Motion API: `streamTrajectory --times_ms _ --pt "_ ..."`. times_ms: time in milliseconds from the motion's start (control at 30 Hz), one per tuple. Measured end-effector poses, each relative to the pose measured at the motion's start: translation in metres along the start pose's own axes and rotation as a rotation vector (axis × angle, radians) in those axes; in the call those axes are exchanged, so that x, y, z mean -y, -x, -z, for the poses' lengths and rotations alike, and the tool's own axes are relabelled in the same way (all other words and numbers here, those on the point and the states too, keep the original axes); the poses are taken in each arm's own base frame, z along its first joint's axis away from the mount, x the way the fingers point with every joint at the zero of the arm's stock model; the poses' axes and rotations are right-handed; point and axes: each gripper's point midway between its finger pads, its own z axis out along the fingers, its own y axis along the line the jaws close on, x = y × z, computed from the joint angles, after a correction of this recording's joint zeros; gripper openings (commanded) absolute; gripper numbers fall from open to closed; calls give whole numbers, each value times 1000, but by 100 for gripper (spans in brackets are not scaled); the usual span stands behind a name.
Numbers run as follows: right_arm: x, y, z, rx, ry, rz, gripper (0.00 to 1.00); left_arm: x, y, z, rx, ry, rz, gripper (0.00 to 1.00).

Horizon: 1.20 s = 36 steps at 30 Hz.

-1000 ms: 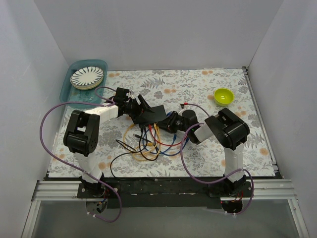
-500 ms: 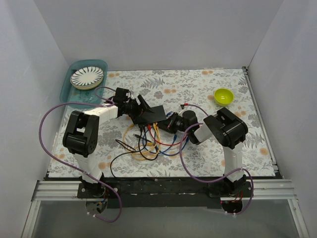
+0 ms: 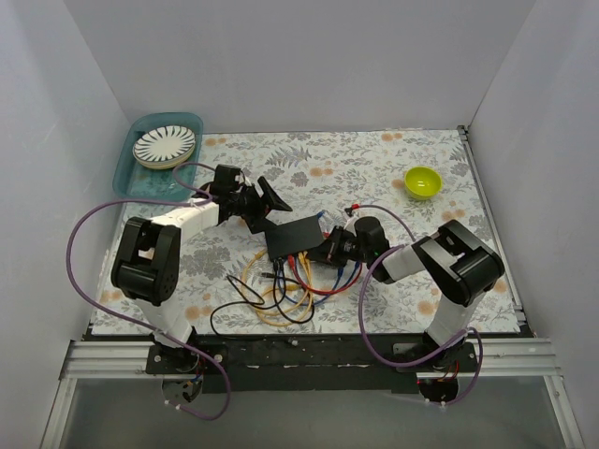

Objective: Pull the plug from the switch port

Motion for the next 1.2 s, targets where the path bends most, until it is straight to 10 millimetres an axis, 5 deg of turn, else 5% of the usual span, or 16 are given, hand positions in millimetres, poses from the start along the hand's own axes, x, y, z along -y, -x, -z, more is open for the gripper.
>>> streamTrajectory --times_ms 133,500,767,900,1200 --pt "1 -5 4 -17 -5 10 34 -4 3 -7 -7 11 8 73" --pt "5 -2 -3 -37 -39 32 41 -15 3 -22 -42 23 23 73" --pt "1 3 -17 -44 -3 -6 33 -13 3 -23 -47 8 8 73" --pt "-4 6 -18 -30 18 -20 19 -13 2 -23 -51 6 4 73" --pt "-2 5 -15 31 74 -122 6 -12 -5 -20 -57 0 8 73"
